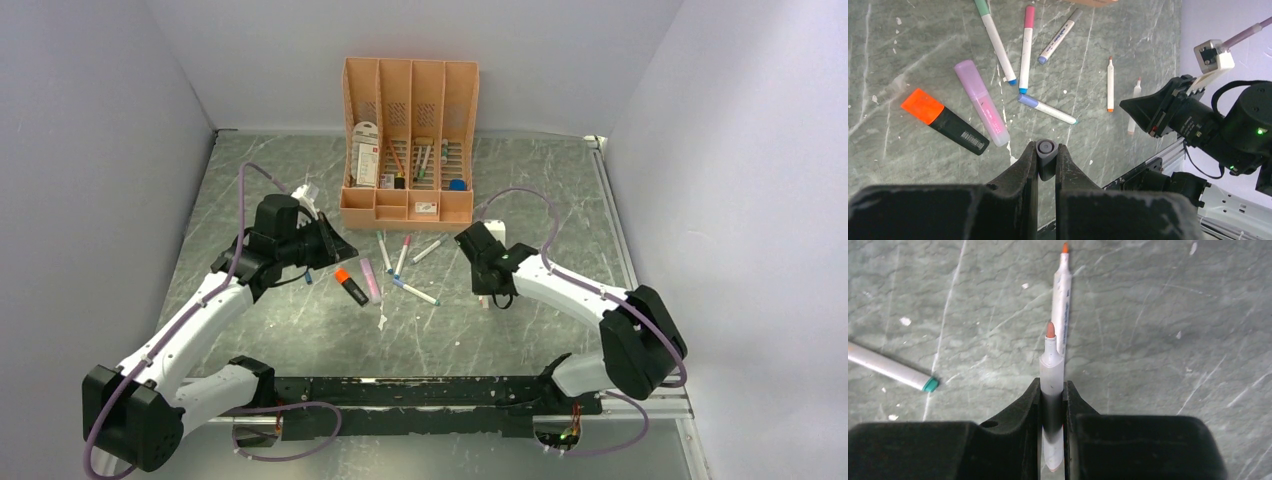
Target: Open the pen caps
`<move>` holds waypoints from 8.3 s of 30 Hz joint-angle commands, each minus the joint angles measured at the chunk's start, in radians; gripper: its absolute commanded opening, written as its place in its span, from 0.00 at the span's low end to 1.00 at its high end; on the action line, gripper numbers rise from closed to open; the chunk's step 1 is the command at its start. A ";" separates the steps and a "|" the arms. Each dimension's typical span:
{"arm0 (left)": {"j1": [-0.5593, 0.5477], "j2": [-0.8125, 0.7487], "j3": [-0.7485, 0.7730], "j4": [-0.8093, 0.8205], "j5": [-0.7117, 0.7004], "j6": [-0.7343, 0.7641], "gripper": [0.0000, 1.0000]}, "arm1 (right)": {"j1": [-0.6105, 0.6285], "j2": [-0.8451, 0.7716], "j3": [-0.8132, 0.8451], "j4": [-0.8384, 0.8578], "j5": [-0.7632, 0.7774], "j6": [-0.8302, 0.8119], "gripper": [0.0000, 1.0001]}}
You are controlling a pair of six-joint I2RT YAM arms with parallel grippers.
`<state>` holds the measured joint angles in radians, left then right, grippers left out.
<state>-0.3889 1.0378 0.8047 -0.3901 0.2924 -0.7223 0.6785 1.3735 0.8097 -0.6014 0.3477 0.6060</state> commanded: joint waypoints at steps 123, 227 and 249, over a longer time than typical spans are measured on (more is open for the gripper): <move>0.084 0.460 0.072 -0.168 -0.379 0.144 0.39 | -0.040 0.050 0.093 0.109 -0.428 -0.214 0.64; -0.119 0.088 -0.243 0.503 0.120 -0.337 0.71 | 0.194 0.051 0.200 0.319 -0.633 0.015 0.00; -0.120 0.091 -0.217 0.444 0.099 -0.307 0.24 | 0.190 0.044 0.151 0.322 -0.632 0.013 0.00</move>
<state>-0.5014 1.1194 0.5491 0.0551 0.3882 -1.0451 0.8734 1.4242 0.9703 -0.2901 -0.2806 0.6147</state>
